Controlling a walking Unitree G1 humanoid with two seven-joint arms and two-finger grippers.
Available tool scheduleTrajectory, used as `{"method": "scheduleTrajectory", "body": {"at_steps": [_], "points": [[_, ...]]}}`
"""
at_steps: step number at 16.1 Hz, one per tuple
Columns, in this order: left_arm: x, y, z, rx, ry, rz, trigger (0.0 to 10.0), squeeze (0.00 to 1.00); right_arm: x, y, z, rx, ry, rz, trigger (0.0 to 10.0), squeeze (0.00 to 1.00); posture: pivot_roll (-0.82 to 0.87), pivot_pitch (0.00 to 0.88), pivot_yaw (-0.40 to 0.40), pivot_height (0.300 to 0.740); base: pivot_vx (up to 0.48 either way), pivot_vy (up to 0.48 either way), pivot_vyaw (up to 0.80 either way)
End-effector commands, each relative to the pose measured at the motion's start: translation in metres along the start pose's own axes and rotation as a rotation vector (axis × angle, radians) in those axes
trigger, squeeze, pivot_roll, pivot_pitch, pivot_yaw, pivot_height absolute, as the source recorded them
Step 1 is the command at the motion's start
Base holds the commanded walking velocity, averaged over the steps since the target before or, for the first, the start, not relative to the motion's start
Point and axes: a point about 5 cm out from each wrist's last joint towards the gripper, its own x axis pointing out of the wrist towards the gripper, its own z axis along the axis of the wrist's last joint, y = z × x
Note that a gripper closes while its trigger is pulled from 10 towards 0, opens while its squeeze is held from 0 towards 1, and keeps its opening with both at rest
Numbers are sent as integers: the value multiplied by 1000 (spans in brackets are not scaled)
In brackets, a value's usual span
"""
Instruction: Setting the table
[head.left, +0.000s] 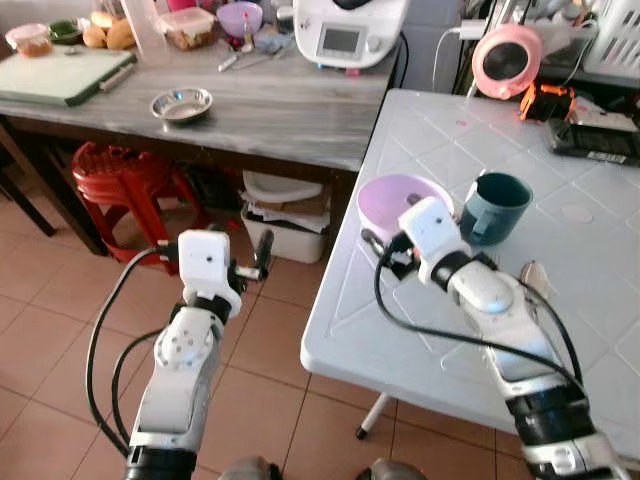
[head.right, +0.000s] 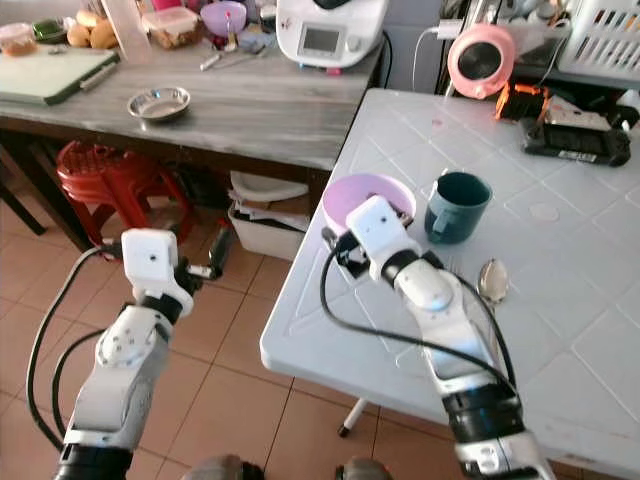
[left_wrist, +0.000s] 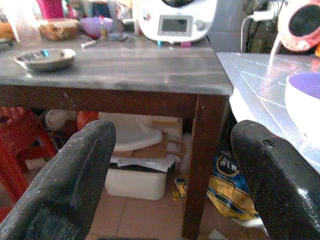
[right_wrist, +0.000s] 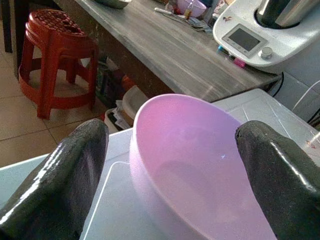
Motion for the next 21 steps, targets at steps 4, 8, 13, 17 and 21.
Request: {"method": "scheduleTrajectory", "body": {"at_steps": [4,8,13,17,21], "points": [[-1,3,5,24,2,-10,10000,0,2,2,-7,6,63,81,10000,0,-35,60,44,740,0,0,0],[-3,4,5,25,14,-16,10000,0,3,-4,-7,-81,96,121,10000,0,-37,75,39,740,0,0,0],[-6,2,3,57,19,-39,10000,0,10,-14,-1,-131,114,181,10000,0,-42,79,33,740,0,0,0],[-4,1,1,50,28,-32,10000,0,19,-29,2,-160,184,274,314,0,-58,73,18,740,0,0,0],[-5,-3,-2,45,42,-39,10000,0,21,-36,-3,-185,263,380,0,0,-56,61,3,740,0,0,0]]}}
